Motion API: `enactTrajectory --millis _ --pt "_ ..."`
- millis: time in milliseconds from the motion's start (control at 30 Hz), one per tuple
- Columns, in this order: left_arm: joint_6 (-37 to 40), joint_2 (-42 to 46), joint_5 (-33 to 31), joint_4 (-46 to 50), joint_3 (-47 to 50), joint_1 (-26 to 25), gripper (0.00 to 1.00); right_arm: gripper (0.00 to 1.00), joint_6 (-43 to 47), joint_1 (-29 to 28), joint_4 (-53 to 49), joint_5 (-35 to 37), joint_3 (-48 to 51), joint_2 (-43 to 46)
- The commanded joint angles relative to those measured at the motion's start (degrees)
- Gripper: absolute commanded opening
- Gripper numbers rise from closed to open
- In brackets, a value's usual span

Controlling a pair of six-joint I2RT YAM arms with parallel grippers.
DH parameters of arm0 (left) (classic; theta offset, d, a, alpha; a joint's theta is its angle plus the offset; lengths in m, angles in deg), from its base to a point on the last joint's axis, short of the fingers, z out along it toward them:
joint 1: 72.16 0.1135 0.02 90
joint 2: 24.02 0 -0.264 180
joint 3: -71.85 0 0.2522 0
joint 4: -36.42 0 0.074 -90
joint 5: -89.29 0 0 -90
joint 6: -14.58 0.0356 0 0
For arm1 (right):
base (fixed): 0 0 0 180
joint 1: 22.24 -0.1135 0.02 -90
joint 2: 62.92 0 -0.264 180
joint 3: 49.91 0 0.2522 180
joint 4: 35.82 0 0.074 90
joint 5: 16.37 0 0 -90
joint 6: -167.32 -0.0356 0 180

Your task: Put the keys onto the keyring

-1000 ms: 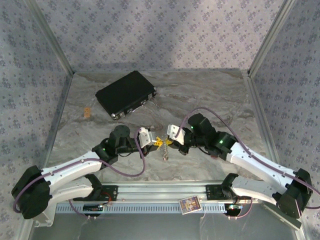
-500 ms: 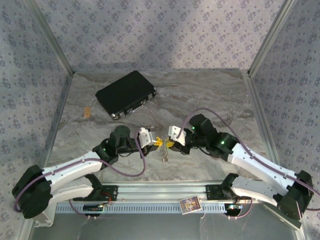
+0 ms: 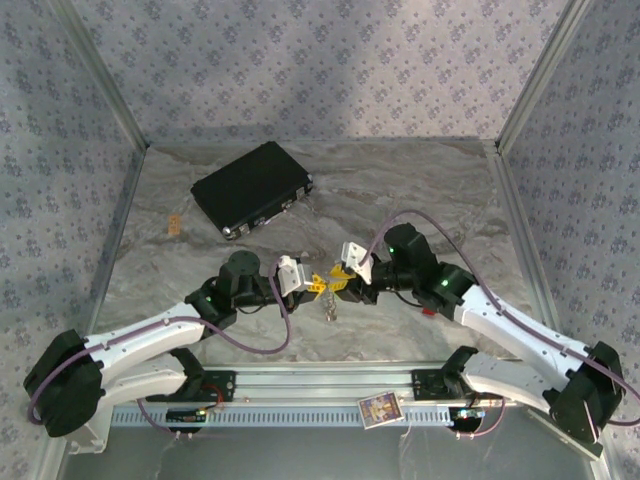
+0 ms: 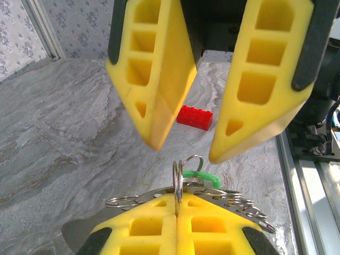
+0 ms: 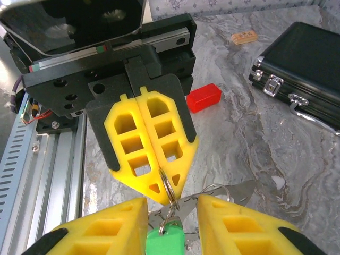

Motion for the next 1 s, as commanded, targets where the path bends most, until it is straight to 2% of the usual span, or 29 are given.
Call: enactTrajectory --millis 0,200,400,433,500,567,767,967 --pt "-0.1 0.0 2.0 -4.6 -0.7 -0.2 0.0 0.31 -1.6 -0.4 1.9 -1.7 0.4 -0.9" --pt "-0.1 -0.4 2.4 -4.9 -0.8 -0.2 0.0 0.22 -1.3 -0.4 1.9 -0.9 0.6 -2.0" --pt "-0.2 -0.6 2.5 -5.2 -0.7 -0.1 0.0 0.0 -0.5 -0.4 1.0 -1.4 -0.1 -2.2" --pt "-0.3 -0.6 2.2 -4.9 -0.9 -0.1 0.01 0.0 0.0 -0.4 0.4 -1.3 -0.3 -2.1" --pt "-0.2 -0.4 1.0 -3.7 -1.2 -0.1 0.13 0.0 1.4 -0.5 -1.8 -0.4 -1.2 -1.8" --pt "0.4 -0.3 0.1 -1.1 -1.9 -0.1 0.19 0.0 3.3 -0.6 -4.3 1.0 -2.5 -1.6" --pt "2.2 -0.3 -0.9 4.5 -4.0 -0.1 0.21 0.0 10.1 -1.4 -15.6 5.9 -8.6 -3.8" --pt "2.5 -1.2 -0.4 4.3 -4.9 -0.1 0.21 0.0 12.4 -3.2 -19.0 8.1 -12.9 -6.7"
